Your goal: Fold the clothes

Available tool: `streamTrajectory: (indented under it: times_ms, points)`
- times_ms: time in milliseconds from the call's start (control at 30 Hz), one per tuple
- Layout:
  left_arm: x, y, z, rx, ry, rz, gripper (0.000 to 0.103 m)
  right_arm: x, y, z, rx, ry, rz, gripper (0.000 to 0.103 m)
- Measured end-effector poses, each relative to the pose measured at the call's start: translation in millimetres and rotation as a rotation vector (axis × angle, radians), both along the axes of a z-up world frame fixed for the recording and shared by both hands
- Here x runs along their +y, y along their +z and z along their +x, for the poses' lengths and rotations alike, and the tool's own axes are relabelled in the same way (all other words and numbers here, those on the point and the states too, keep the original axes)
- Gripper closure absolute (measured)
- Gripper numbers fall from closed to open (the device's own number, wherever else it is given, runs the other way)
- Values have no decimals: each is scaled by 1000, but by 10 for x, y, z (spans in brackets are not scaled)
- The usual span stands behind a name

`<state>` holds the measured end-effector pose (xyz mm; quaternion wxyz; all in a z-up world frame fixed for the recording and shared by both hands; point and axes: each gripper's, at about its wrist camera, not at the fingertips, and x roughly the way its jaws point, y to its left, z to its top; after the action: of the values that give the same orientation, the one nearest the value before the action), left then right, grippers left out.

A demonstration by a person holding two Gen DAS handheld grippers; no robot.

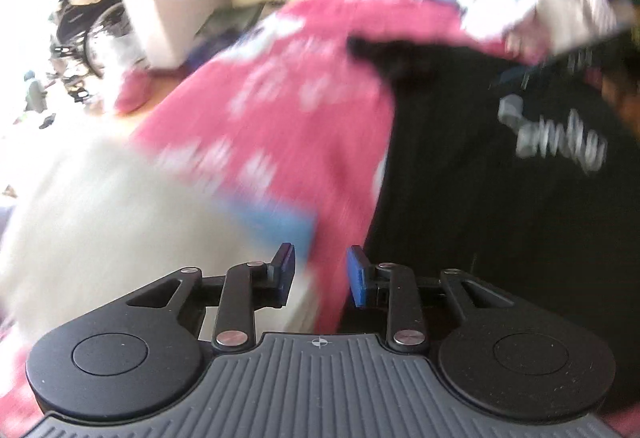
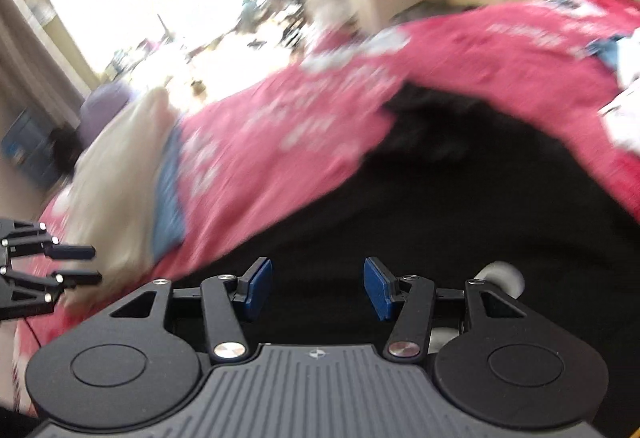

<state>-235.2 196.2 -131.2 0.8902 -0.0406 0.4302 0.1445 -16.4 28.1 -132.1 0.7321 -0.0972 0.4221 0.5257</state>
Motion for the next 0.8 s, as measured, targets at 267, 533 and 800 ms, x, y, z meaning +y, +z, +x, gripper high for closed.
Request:
streamTrajectory:
  times_ms: [267, 533, 800]
  points:
    - [77, -395, 1400, -83, -105, -60, 68, 389, -256, 1046, 128, -293, 34, 48]
    - [-443, -561, 1860, -158, -369, 284, 67, 889, -270, 1473, 134, -231, 85, 51]
    - [-615, -740, 2170, -160, -418, 440, 67, 1928, -256, 1214, -197, 261, -124, 51]
